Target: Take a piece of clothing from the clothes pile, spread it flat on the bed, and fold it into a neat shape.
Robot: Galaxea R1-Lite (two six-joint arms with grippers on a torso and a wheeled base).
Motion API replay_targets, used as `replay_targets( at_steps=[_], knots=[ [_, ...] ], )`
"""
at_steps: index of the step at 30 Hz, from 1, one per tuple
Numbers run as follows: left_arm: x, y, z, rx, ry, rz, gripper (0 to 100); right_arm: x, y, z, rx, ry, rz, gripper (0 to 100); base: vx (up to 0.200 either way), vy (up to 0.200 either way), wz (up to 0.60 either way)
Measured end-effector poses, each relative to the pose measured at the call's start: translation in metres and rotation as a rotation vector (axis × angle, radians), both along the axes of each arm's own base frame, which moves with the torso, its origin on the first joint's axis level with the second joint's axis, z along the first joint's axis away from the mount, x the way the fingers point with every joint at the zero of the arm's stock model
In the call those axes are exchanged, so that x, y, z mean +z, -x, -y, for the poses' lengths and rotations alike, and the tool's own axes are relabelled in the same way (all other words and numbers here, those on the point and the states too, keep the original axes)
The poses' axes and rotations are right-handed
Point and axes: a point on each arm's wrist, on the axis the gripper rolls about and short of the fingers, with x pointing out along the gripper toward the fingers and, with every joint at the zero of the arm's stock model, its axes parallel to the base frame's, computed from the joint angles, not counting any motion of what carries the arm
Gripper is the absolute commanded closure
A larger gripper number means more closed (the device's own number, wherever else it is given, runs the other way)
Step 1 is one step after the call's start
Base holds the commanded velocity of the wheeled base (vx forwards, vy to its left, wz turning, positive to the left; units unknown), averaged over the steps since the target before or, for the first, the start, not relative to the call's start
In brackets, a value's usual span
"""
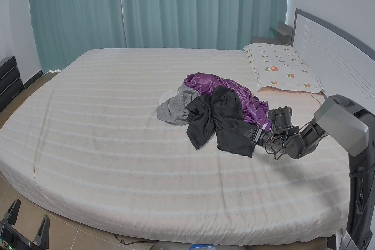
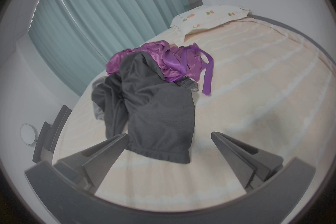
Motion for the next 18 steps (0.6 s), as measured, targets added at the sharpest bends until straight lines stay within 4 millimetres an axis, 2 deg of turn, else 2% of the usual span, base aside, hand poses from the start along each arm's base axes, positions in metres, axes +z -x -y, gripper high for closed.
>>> replay_targets(
  at_steps=[4,8,18],
  knots=[
    [0.0,0.0,0.0,0.0,0.0,0.0,0,-0.023,-0.014,-0.003,-0.018,0.009,-0.036,0,0.0,0.0,0.0],
    [0.0,0.0,0.0,0.0,0.0,0.0,0,-0.037,-0.022,-0.004,-0.024,0.016,-0.071,0,0.0,0.0,0.0],
    [0.0,0.0,0.0,0.0,0.0,0.0,0,-0.046,-0.036,-0.004,-0.019,0.013,-0.101,0,0.0,0.0,0.0]
  ],
)
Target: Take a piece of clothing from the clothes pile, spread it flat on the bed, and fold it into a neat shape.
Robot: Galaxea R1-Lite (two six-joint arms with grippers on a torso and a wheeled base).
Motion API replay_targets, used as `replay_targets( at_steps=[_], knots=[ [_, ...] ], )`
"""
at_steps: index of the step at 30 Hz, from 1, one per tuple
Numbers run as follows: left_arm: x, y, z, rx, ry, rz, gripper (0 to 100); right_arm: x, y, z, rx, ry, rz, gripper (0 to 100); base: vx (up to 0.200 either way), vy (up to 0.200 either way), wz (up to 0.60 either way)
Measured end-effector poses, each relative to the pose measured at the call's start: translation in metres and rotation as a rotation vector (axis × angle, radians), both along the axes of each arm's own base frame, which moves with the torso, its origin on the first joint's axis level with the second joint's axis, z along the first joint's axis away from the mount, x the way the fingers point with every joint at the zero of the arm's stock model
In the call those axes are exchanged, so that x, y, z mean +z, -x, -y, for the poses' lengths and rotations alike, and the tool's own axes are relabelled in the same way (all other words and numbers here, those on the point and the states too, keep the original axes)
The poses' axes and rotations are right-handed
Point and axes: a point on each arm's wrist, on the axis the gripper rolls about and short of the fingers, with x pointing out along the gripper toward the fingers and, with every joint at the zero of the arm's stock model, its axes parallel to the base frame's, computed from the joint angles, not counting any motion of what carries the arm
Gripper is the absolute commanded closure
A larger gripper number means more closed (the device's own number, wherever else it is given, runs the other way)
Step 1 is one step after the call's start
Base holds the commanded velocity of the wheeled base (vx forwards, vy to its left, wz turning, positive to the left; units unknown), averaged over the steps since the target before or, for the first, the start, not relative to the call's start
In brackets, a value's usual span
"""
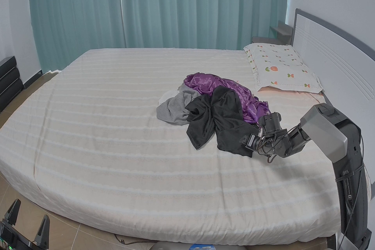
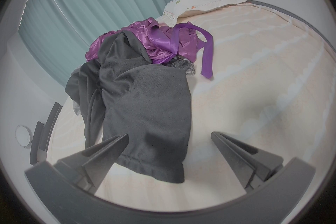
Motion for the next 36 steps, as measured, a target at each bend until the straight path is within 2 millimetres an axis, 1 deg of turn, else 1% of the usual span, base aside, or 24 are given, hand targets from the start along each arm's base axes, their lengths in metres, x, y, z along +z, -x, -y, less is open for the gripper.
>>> replay_targets(
  at_steps=[10,11,14,17,23,27,31,33,36],
  knots=[
    [0.0,0.0,0.0,0.0,0.0,0.0,0,0.0,-0.021,-0.01,0.005,0.006,-0.005,0,0.0,0.0,0.0],
    [0.0,0.0,0.0,0.0,0.0,0.0,0,-0.001,-0.023,-0.013,0.008,0.007,-0.001,100,0.0,0.0,0.0],
    [0.0,0.0,0.0,0.0,0.0,0.0,0,-0.008,-0.025,-0.024,0.017,0.019,0.002,100,0.0,0.0,0.0],
    [0.0,0.0,0.0,0.0,0.0,0.0,0,-0.015,-0.028,-0.03,0.014,0.039,-0.012,100,0.0,0.0,0.0],
    [0.0,0.0,0.0,0.0,0.0,0.0,0,-0.019,-0.029,-0.034,0.017,0.039,-0.012,100,0.0,0.0,0.0],
    [0.0,0.0,0.0,0.0,0.0,0.0,0,-0.014,-0.029,-0.034,-0.015,-0.004,-0.014,100,0.0,0.0,0.0],
    [0.0,0.0,0.0,0.0,0.0,0.0,0,0.0,-0.024,-0.035,-0.037,-0.068,-0.018,100,0.0,0.0,0.0],
    [0.0,0.0,0.0,0.0,0.0,0.0,0,0.005,-0.019,-0.035,-0.031,-0.088,-0.03,100,0.0,0.0,0.0],
    [0.0,0.0,0.0,0.0,0.0,0.0,0,0.013,-0.005,-0.033,-0.008,-0.115,-0.067,100,0.0,0.0,0.0]
  ],
)
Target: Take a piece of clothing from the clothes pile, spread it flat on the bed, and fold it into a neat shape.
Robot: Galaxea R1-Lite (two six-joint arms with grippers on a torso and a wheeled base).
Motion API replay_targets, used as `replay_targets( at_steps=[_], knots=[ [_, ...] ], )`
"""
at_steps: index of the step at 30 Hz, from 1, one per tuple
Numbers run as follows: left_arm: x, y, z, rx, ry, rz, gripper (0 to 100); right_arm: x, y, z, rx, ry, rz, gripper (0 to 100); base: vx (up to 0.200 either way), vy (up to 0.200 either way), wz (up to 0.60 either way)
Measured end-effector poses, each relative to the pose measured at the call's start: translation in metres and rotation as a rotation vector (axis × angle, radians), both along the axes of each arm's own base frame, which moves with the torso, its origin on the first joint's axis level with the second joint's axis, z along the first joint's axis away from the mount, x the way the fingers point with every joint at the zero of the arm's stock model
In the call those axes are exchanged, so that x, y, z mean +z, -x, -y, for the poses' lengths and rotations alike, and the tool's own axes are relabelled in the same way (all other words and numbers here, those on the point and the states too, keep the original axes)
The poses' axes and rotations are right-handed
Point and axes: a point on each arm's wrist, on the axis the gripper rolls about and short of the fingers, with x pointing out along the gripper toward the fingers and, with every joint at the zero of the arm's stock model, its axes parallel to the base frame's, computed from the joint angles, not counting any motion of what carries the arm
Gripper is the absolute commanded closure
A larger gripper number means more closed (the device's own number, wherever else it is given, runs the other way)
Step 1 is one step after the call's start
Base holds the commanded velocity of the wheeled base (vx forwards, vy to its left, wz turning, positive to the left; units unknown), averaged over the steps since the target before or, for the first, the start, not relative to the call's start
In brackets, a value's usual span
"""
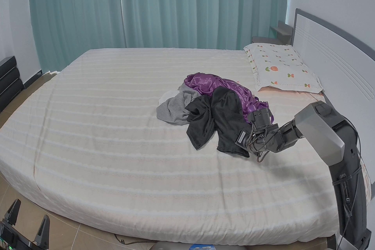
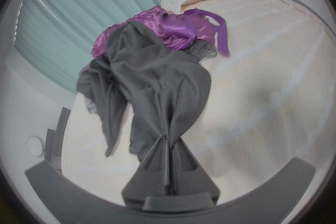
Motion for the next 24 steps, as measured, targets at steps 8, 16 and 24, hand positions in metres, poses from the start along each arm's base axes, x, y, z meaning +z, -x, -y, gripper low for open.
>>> replay_targets(
  at_steps=[8,16,24],
  knots=[
    [0.0,0.0,0.0,0.0,0.0,0.0,0,0.027,0.047,0.017,0.011,-0.087,0.002,100,0.0,0.0,0.0],
    [0.0,0.0,0.0,0.0,0.0,0.0,0,0.066,0.109,0.03,0.038,-0.158,0.103,100,0.0,0.0,0.0],
    [0.0,0.0,0.0,0.0,0.0,0.0,0,0.13,0.18,0.032,0.117,-0.239,0.267,100,0.0,0.0,0.0]
  ],
)
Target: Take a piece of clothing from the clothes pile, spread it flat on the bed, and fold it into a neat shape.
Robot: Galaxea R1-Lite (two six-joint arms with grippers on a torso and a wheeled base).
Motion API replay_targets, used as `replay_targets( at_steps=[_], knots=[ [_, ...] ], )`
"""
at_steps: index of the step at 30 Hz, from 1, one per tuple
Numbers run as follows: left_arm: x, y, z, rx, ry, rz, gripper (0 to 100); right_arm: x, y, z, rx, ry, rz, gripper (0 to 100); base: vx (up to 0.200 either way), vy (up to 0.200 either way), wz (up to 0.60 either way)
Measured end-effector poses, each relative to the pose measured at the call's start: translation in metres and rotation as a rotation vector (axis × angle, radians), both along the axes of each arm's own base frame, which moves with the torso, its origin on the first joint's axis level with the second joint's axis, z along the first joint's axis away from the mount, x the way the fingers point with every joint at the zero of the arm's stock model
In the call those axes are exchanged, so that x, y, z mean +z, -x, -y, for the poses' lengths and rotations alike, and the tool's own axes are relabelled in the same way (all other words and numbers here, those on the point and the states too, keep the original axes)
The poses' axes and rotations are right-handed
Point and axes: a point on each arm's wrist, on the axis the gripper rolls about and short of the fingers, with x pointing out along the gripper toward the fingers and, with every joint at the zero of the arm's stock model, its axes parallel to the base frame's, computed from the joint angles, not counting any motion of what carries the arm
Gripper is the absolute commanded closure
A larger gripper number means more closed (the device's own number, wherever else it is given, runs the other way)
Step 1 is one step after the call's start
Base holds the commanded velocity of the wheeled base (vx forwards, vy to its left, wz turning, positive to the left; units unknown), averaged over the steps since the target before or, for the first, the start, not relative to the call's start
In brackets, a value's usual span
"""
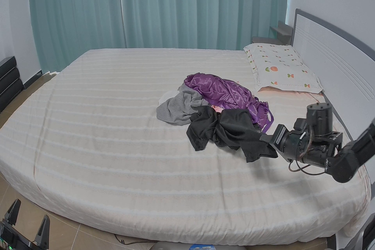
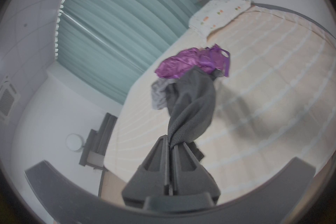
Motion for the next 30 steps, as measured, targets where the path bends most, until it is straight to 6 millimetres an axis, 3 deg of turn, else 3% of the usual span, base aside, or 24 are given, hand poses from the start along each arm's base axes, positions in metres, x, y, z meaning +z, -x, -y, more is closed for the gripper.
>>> replay_targets(
  at_steps=[8,14,30],
  knots=[
    [0.0,0.0,0.0,0.0,0.0,0.0,0,0.052,0.068,-0.009,0.143,-0.085,0.177,100,0.0,0.0,0.0],
    [0.0,0.0,0.0,0.0,0.0,0.0,0,0.072,0.098,-0.004,0.207,-0.12,0.26,100,0.0,0.0,0.0],
    [0.001,0.0,0.0,-0.006,-0.008,0.01,0,0.085,0.11,0.001,0.239,-0.113,0.346,100,0.0,0.0,0.0]
  ],
)
